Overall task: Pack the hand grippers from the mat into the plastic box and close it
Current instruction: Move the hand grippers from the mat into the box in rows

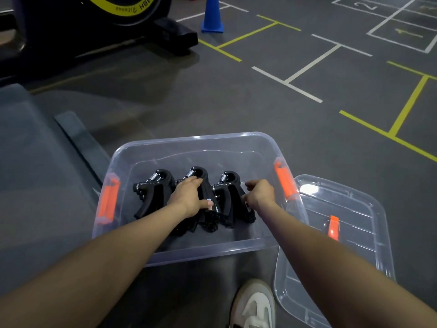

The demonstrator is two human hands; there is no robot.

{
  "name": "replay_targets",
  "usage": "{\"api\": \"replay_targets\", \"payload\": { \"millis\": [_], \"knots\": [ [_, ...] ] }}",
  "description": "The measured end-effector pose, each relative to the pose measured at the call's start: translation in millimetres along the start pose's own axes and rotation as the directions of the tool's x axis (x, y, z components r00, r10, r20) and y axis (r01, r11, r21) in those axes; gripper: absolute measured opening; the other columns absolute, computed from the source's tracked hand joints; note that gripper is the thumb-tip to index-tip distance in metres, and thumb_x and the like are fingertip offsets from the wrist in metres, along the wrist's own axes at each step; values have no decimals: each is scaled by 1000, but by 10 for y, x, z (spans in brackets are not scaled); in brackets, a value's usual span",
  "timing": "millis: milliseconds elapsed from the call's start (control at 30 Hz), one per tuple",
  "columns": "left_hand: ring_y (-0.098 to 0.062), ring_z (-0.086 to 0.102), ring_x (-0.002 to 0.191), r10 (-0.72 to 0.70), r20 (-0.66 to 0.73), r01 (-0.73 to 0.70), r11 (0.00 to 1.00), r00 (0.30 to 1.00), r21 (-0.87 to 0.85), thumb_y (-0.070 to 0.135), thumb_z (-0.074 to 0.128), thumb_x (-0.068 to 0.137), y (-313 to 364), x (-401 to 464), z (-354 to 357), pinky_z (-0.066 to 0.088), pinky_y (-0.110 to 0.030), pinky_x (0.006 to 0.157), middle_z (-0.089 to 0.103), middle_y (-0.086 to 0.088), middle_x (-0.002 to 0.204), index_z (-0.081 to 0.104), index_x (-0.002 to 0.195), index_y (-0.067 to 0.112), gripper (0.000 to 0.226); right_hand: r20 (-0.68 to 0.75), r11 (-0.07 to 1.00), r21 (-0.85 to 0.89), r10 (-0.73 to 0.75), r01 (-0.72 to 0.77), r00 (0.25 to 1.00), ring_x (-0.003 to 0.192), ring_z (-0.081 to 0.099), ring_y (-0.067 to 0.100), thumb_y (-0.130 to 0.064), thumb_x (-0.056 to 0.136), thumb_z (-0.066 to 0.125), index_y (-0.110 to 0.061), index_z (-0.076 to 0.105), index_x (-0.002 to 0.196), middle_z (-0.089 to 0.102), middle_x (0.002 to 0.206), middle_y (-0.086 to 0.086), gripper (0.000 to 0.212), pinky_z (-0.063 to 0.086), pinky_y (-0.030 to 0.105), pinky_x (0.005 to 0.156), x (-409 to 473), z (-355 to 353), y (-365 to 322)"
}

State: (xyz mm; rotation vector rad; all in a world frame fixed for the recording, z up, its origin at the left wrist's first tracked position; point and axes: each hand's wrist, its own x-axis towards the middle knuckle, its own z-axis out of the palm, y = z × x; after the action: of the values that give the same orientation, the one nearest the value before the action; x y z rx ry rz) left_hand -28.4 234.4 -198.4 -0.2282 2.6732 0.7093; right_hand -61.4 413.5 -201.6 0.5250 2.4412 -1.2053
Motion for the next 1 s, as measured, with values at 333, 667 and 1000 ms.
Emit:
{"api": "replay_targets", "payload": {
  "millis": [333,667,1000],
  "knots": [
    [-27,50,124,-128,-261,78,978,957,-192,25,66,84,-380,-518,-953,38,-31,107,48,-10,137,48,132,9,55,151,955,39,-296,293,943,101,58,23,1,81,68,-2,54,126,59,124,16,48,47,27,86,-566,237,-1129],
    [-29,48,125,-422,-442,312,901,792,-302,21,66,83,-1947,-1646,-2061,37,-31,107,49,-16,136,47,132,6,54,406,829,29,-520,559,751,94,57,20,-6,77,74,1,54,123,62,106,16,51,46,27,84,-1636,1927,-2409],
    [-28,51,123,-637,-476,496,771,607,-400,24,66,83,-3431,-2568,-2242,39,-36,106,47,-12,136,48,131,11,54,632,783,62,-511,619,583,87,47,16,-8,75,76,-6,56,118,50,90,4,48,44,28,79,-2573,3775,-2665]
  ]
}}
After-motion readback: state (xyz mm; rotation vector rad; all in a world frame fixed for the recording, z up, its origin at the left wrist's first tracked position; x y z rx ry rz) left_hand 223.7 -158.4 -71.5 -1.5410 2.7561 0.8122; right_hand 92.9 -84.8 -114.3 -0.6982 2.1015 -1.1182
